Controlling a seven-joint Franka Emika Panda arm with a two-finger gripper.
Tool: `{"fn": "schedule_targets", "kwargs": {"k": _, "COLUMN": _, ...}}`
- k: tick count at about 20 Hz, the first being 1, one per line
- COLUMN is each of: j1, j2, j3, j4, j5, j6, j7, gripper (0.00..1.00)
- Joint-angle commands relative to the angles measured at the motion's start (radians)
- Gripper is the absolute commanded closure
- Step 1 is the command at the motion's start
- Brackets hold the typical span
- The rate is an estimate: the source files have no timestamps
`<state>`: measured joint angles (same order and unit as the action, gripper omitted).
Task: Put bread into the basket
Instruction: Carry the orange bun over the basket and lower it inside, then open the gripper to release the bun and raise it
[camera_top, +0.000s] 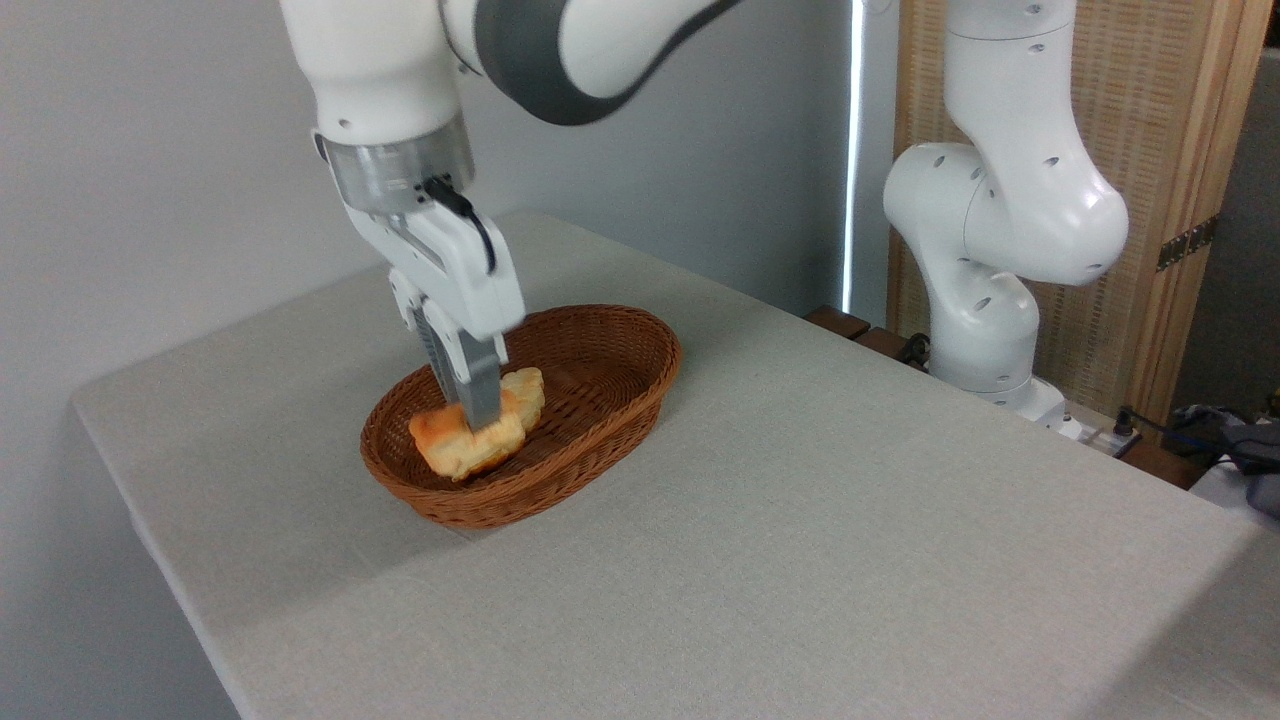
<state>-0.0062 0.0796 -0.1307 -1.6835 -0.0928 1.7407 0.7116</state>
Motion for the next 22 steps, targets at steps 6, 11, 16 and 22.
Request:
{"fn": "schedule_targets", "kwargs": {"k": 6, "j1": 0.0, "j2": 0.006, "j3": -0.101, "j4": 0.01, "j5": 0.01, "j6": -0.079, "j7": -0.077, "gripper": 0.0}}
{"fn": "schedule_targets", "kwargs": {"k": 11, "j1": 0.008, "j2": 0.011, "j3": -0.078, "j4": 0.008, "j5": 0.007, "j6": -0.085, "j7": -0.078, "gripper": 0.0}}
{"fn": "schedule_targets", "kwargs": {"k": 16, "j1": 0.009, "j2": 0.002, "j3": -0.044, "j4": 0.01, "j5": 0.011, "j6": -0.127, "j7": -0.072, "gripper": 0.0}}
{"fn": "schedule_targets", "kwargs": {"k": 22, "j1": 0.008, "j2": 0.003, "j3": 0.063, "j4": 0.093, "j5": 0.07, "j6": -0.106, "j7": -0.067, "gripper": 0.0}}
